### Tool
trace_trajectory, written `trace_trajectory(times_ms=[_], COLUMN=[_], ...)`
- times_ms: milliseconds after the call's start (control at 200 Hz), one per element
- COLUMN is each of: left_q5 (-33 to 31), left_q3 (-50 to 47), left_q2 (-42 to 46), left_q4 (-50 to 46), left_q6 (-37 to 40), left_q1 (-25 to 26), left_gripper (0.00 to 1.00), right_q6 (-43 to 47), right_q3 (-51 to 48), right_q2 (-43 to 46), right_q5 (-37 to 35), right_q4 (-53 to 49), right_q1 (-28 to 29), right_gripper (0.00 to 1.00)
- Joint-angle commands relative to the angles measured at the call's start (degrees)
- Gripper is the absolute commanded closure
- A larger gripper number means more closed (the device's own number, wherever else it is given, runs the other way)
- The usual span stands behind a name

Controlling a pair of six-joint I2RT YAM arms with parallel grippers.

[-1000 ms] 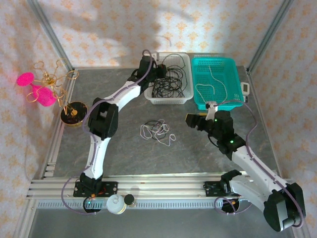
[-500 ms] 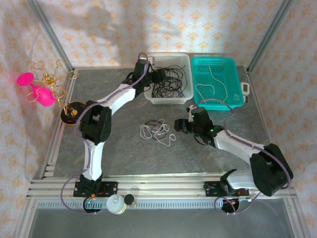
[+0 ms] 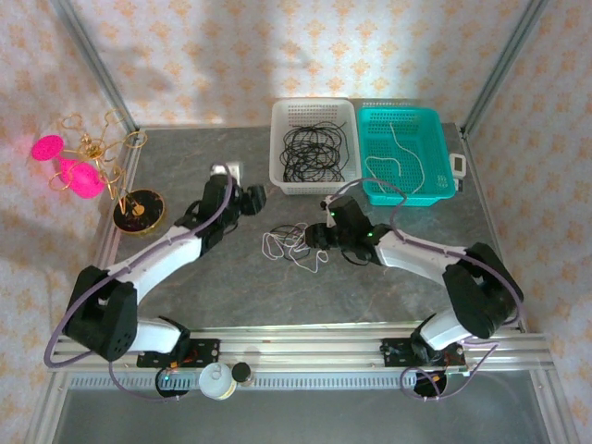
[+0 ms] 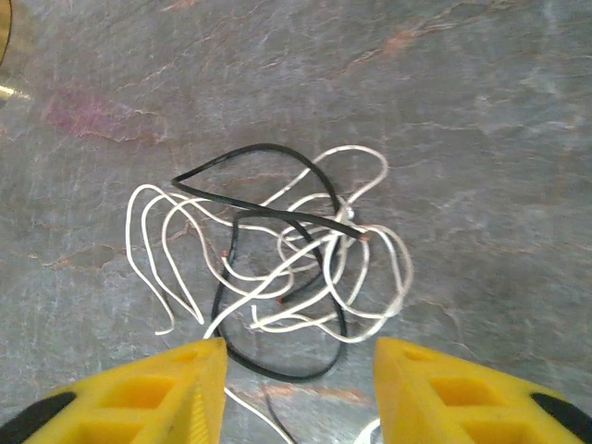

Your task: Untangle the cables

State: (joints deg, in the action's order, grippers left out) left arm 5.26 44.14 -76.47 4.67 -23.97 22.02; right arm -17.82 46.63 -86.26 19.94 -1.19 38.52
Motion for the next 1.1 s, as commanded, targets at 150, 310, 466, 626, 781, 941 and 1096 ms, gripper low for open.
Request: trace_trajectory(times_ms=[150, 310, 466, 626, 781, 941, 1096], left_q5=[0.3, 2.9, 4.4, 4.4, 4.6, 5.4, 4.6], left_q3=[-11.7, -14.5, -12.7, -11.3, -10.5, -8.5, -8.6], left_q2=[5.4, 3.7, -1.5, -6.0, -9.8, -13.2, -13.5], left_q4=[-3.0, -0.8, -0.2, 1.6, 4.1, 5.2, 6.5], left_q6=[-6.8, -7.9, -6.9, -6.0, -6.0, -5.8, -5.8], left_q1=[3.3, 5.7, 6.8, 7.3, 7.2, 7.2, 7.3], left_gripper=[0.54, 0.68, 0.70, 0.66, 0.68, 0.68, 0.70], right_q6=[-0.3, 0.5, 0.3, 1.3, 0.7, 0.9, 0.6], right_q3=[2.9, 3.9, 3.9, 4.5, 3.9, 4.0, 2.9], right_q2=[-3.9, -5.6, -6.2, -7.0, -6.7, -7.1, -6.3], right_q5=[0.1, 0.5, 1.9, 2.2, 2.2, 3.0, 2.6], right_q4=[-0.2, -0.7, -0.2, -0.6, 0.1, 0.4, 0.5], right_q1=[0.2, 0.2, 0.2, 0.3, 0.2, 0.3, 0.3], right_gripper=[0.56, 0.57, 0.60, 0.60, 0.60, 0.61, 0.61])
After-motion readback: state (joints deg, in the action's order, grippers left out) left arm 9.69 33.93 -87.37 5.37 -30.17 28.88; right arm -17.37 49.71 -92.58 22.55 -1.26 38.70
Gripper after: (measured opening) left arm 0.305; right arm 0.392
